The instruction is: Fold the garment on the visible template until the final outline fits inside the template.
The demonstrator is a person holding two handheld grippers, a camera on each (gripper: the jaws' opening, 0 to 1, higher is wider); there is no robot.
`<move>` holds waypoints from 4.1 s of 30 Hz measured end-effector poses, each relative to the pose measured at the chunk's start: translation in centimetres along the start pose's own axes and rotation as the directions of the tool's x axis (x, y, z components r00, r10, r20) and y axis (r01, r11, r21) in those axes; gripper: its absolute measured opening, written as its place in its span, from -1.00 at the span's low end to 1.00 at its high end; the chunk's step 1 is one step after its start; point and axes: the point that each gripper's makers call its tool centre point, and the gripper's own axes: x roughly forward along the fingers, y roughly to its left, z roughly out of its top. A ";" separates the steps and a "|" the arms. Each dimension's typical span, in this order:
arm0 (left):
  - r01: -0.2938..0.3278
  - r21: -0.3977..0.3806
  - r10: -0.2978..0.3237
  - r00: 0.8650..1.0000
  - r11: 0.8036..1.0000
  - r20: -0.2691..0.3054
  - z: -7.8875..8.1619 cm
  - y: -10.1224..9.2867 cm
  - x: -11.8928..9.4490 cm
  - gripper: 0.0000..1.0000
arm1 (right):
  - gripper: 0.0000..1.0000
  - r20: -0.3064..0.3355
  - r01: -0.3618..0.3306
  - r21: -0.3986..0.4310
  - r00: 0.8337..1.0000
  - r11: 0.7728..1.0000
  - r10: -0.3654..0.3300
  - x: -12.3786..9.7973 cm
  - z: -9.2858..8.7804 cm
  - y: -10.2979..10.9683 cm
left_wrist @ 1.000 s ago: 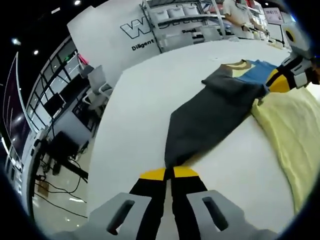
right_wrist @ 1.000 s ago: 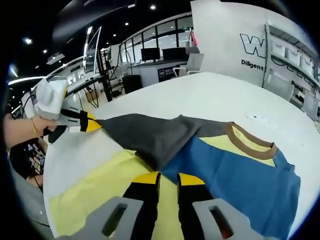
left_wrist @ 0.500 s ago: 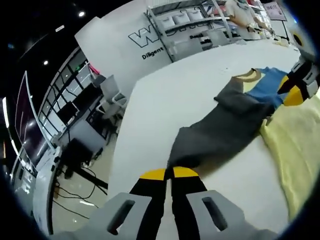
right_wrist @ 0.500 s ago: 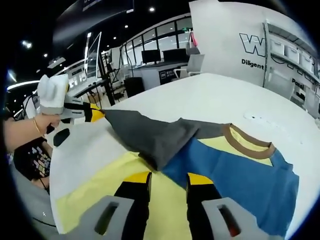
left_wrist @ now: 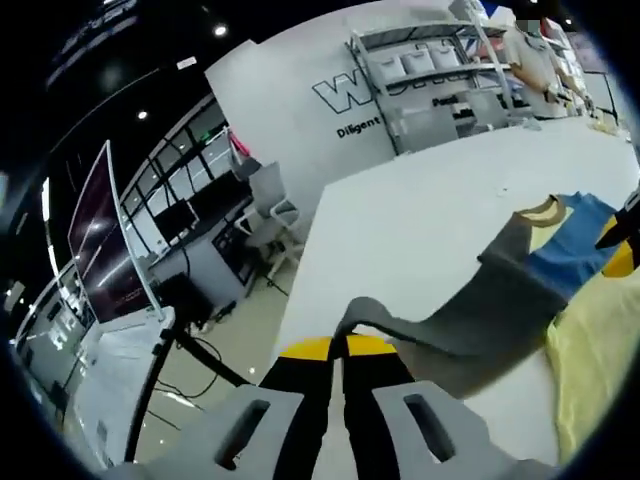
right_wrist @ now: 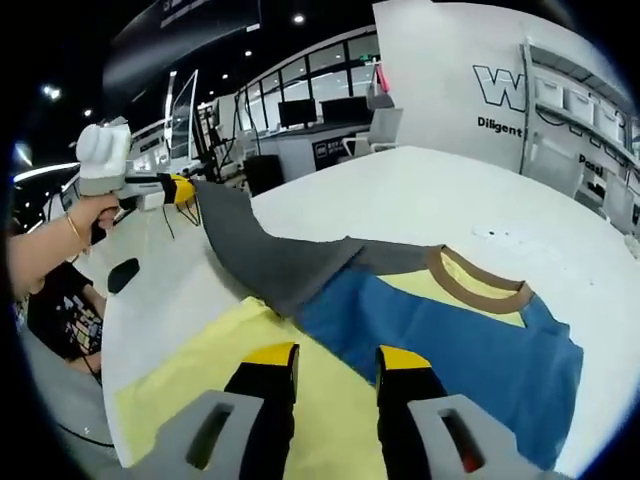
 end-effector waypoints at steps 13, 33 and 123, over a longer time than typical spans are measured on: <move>0.038 0.051 -0.043 0.994 0.998 0.097 5.1 -2.4 -0.4 -0.86 | -0.40 -0.005 0.027 0.026 1.000 0.999 -0.027 -1.8 -0.9 -1.5; 0.178 0.118 -0.203 0.948 0.977 0.245 12.3 -11.5 -2.4 -0.86 | -0.33 -0.024 0.141 0.078 0.990 0.987 -0.140 -6.6 -3.8 -6.5; 0.603 0.085 -0.609 0.782 0.793 0.131 8.3 -27.3 -9.0 0.91 | 0.59 -0.057 0.140 0.147 0.989 0.979 -0.133 -20.2 -11.2 -5.8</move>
